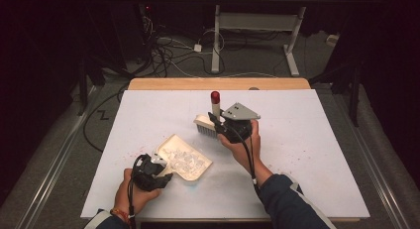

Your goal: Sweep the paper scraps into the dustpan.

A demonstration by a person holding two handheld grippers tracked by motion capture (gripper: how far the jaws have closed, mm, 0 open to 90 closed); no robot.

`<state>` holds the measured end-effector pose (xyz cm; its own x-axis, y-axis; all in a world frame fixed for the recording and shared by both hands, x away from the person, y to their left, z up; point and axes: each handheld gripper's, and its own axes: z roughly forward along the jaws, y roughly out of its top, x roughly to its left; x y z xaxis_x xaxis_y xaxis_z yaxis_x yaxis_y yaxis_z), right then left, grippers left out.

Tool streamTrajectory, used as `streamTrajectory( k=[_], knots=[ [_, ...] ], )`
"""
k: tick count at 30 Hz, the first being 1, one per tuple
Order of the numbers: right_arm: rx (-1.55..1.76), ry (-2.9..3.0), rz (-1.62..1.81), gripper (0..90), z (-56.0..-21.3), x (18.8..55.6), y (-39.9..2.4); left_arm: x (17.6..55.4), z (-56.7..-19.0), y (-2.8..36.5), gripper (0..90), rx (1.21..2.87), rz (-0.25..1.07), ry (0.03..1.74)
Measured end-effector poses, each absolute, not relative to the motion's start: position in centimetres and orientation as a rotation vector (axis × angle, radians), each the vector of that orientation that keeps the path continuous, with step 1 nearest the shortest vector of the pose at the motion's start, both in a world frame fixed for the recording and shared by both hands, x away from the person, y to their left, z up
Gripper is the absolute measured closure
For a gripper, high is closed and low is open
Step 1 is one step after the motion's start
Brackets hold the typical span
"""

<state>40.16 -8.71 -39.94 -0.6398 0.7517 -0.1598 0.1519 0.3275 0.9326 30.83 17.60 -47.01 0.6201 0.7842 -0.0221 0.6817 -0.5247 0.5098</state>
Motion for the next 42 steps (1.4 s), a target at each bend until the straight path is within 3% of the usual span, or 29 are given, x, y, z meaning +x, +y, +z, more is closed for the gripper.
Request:
streamTrajectory(
  k=[4,11,20,27,42],
  knots=[
    [0.788,2.035,1.325,71.1,-40.7,40.2,-8.2,30.9,-47.0,17.6,63.5,2.372,0.288,1.154],
    [0.682,2.130,1.353,70.7,-41.1,37.2,-6.2,30.8,-47.0,17.5,63.5,2.370,0.296,1.160],
    [0.580,2.186,1.446,71.0,-39.2,34.0,-6.0,30.8,-47.0,17.4,63.5,2.372,0.300,1.159],
    [0.629,2.108,1.492,71.0,-36.8,33.7,-9.7,30.6,-47.0,17.5,63.6,2.386,0.294,1.139],
    [0.720,2.061,1.357,71.0,-36.4,32.1,-18.3,30.1,-46.8,16.9,63.6,2.431,0.282,1.099]
  ],
)
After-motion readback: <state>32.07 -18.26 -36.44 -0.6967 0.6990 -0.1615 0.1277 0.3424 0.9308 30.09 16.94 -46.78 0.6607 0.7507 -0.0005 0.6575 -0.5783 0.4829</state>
